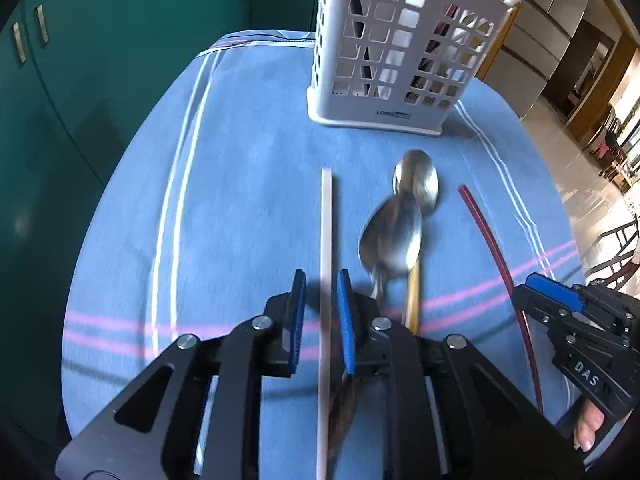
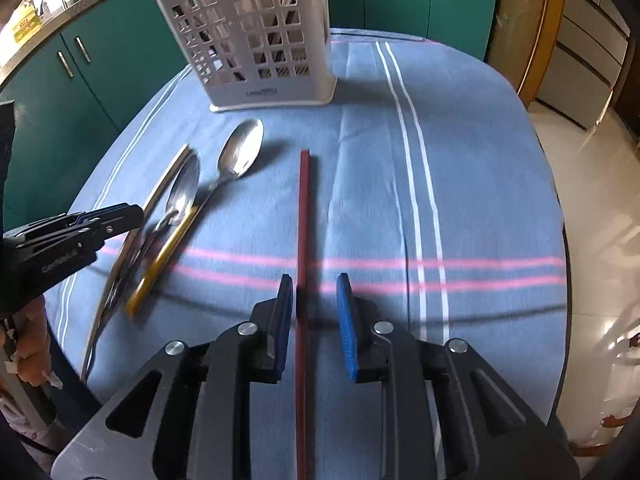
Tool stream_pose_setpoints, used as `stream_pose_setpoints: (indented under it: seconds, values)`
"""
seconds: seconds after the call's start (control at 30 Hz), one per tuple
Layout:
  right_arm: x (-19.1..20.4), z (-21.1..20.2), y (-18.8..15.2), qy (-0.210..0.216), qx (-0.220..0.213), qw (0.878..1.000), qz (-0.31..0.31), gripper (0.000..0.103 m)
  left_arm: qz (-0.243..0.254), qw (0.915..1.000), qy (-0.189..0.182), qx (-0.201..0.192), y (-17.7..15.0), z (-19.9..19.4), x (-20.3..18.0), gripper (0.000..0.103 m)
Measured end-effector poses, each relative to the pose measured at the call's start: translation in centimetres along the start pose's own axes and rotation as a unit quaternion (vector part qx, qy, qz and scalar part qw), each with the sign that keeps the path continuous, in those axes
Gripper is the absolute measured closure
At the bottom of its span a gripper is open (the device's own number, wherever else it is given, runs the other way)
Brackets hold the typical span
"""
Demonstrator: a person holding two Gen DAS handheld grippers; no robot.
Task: Organize utensils
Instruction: 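Move the left tool over the white chopstick while the right tool moves over the dark red chopstick, then grasp the white chopstick with the left tool while the right tool grasps the dark red chopstick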
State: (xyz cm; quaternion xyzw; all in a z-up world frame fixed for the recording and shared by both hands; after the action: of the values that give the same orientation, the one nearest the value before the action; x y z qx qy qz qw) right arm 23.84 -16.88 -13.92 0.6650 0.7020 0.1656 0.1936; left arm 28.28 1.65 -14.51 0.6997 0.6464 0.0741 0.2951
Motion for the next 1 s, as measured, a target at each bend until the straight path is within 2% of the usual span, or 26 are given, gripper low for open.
stream_pose_setpoints:
  seconds: [0.4,0.57,1.0]
  values:
    - [1.4,3.5,4.9,-0.034,0.000,0.999,-0.027,0.080,0.007,0.9994,0.033,0.005,3.4,1.9,0.4,0.086]
    - [1.9,4.2,6.1,-0.042,0.004,0.998,-0.035,0.080,0.022,0.9985,0.049,0.003,3.6,2.2,-0.1,0.084]
    - [1.4,4.8,7.3,-0.037,0.014,0.998,-0.048,0.080,0.031,0.9980,0.055,0.007,3.2,1.9,-0.5,0.084]
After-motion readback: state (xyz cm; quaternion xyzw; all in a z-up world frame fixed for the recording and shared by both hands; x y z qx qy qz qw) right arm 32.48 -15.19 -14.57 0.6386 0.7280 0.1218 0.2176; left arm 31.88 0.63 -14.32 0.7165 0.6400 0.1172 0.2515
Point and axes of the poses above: each gripper's, at about its wrist camera, not at the fingertips, and z roughly the way its jaws point, x to its left, y to its top, the point moved 2 cm from there along z, roughly the way its jaws point, and after that the axes turned 10 degrees about -y, right-handed, at the moved point
